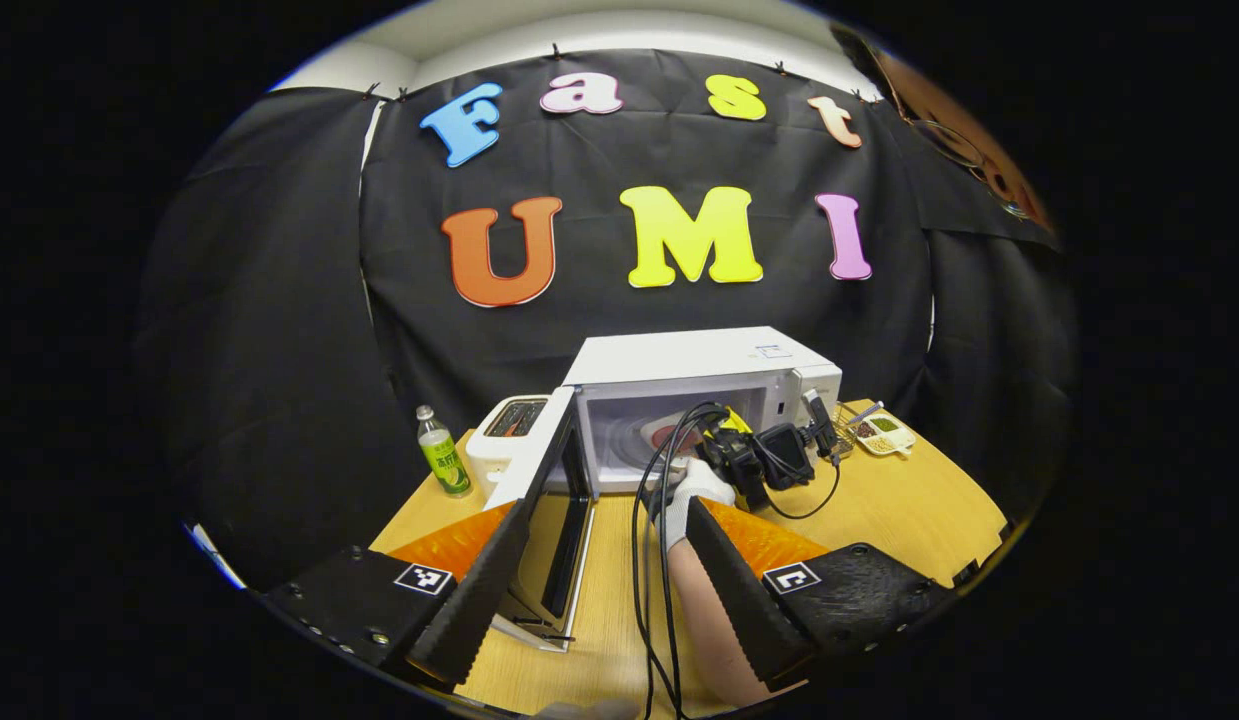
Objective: Open the microwave oven with the left hand, put the food in, and close the microwave oven.
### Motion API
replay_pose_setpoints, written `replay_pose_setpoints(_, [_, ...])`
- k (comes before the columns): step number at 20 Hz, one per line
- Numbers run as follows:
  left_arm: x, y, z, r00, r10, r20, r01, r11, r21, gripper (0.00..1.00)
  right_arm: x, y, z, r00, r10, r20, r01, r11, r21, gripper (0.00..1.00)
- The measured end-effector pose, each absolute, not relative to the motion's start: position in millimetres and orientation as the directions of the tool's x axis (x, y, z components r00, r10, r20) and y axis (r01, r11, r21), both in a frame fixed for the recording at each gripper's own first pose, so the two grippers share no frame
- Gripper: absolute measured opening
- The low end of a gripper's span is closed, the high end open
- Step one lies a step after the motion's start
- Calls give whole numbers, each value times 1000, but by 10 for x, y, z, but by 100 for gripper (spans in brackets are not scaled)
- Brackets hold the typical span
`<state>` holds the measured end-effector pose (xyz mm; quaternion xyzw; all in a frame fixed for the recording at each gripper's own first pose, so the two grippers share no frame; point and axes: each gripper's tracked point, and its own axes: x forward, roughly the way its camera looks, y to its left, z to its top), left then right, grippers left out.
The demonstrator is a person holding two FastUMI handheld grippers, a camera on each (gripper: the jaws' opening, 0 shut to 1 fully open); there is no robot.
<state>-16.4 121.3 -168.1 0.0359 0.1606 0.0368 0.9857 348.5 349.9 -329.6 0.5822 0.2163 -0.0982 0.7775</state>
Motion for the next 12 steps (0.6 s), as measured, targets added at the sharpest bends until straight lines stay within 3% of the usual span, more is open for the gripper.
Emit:
replay_pose_setpoints(3, [-176, 1316, -1764, 938, 109, -330, -89, 993, 75, 98, 3474, 3594, -3261, 894, 89, -439, 379, 371, 848, 5])
replay_pose_setpoints(6, [-213, 1386, -1672, 943, 128, -308, -106, 991, 86, 97, 3358, 3633, -3201, 901, 127, -415, 355, 334, 873, 10])
replay_pose_setpoints(8, [-231, 1385, -1608, 947, 125, -297, -100, 990, 96, 97, 3217, 3473, -3051, 918, 85, -388, 333, 368, 868, 30])
replay_pose_setpoints(10, [-273, 1380, -1517, 951, 119, -286, -97, 991, 89, 97, 3132, 3326, -2828, 939, 54, -340, 279, 460, 843, 44])
replay_pose_setpoints(11, [-295, 1384, -1458, 954, 114, -276, -94, 992, 86, 97, 3047, 3318, -2762, 940, 65, -335, 261, 496, 828, 83])
replay_pose_setpoints(12, [-329, 1401, -1402, 957, 114, -268, -95, 992, 83, 97, 2957, 3296, -2681, 939, 82, -333, 249, 506, 826, 92])
